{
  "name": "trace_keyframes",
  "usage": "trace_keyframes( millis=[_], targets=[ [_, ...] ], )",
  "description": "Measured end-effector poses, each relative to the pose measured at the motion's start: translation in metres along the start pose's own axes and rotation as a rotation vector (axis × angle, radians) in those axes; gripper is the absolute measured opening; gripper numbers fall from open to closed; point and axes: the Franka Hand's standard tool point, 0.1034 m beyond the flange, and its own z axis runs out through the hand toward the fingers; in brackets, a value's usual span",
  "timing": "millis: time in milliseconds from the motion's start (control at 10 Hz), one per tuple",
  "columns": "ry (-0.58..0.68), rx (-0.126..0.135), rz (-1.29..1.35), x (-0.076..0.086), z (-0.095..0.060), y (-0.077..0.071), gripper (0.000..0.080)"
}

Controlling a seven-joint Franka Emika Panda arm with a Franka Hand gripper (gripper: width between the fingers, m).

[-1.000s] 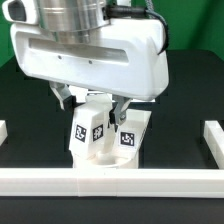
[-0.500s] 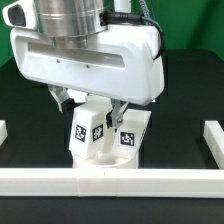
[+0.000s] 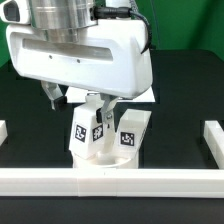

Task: Assemble stool

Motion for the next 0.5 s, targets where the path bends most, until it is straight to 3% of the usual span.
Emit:
trace_keyframes(
  millis=[500],
  targets=[
    [0.006,-0.001,-0.004,-0.0013,0.0054,-0.0016,0.0649]
  ],
)
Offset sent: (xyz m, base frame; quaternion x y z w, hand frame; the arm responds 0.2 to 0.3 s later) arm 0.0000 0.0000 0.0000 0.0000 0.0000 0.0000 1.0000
